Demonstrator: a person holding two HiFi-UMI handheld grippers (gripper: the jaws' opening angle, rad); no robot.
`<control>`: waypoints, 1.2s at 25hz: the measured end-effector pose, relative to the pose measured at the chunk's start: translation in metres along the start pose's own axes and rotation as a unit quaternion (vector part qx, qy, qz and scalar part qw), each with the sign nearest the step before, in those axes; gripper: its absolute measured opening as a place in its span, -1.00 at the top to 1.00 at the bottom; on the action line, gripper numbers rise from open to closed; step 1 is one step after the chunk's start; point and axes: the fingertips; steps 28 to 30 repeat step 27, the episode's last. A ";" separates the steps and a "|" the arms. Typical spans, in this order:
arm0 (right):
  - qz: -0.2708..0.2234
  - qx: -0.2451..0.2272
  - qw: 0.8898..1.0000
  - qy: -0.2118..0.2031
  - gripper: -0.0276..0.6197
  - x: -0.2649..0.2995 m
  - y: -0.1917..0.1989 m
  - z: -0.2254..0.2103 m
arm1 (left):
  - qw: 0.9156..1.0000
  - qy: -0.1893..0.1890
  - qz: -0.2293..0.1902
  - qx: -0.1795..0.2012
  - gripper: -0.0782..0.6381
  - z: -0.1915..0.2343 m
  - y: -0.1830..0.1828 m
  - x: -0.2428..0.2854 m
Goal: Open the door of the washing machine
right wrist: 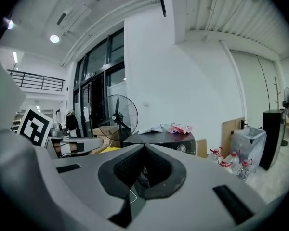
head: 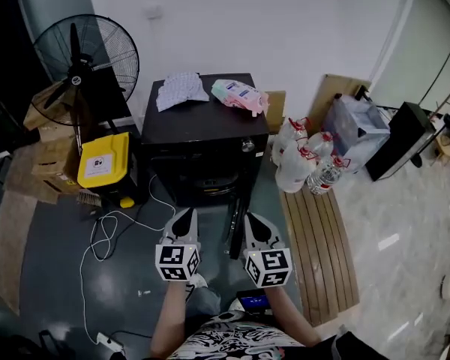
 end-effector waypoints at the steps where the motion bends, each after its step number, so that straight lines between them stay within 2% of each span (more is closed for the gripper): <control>1: -0.001 0.001 1.000 0.000 0.91 -0.004 -0.001 0.001 | 1.000 -0.005 0.004 -0.002 0.78 -0.001 0.000 -0.004; 5: -0.002 -0.006 1.000 -0.002 0.91 -0.010 -0.002 0.005 | 0.999 -0.019 0.001 -0.030 0.78 0.006 -0.003 -0.017; 12: -0.002 -0.008 1.000 -0.004 0.91 -0.007 -0.004 0.006 | 0.999 -0.013 -0.023 -0.025 0.78 0.008 -0.013 -0.027; 17: -0.001 -0.004 1.000 -0.013 0.91 -0.003 0.001 0.009 | 0.999 -0.010 -0.023 -0.044 0.78 0.012 -0.011 -0.028; 21: 0.007 -0.007 1.000 -0.012 0.91 -0.004 0.005 0.008 | 0.999 -0.012 -0.027 -0.036 0.78 0.015 -0.011 -0.028; 30: 0.013 -0.008 1.000 -0.011 0.91 -0.004 0.011 0.003 | 0.998 -0.024 -0.030 -0.043 0.78 0.024 -0.009 -0.028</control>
Point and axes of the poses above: the fingertips, and each gripper's own axes: x forward along the fingers, z to its left, y out of its underside, and after that the axes turned 4 degrees about -y, right-handed
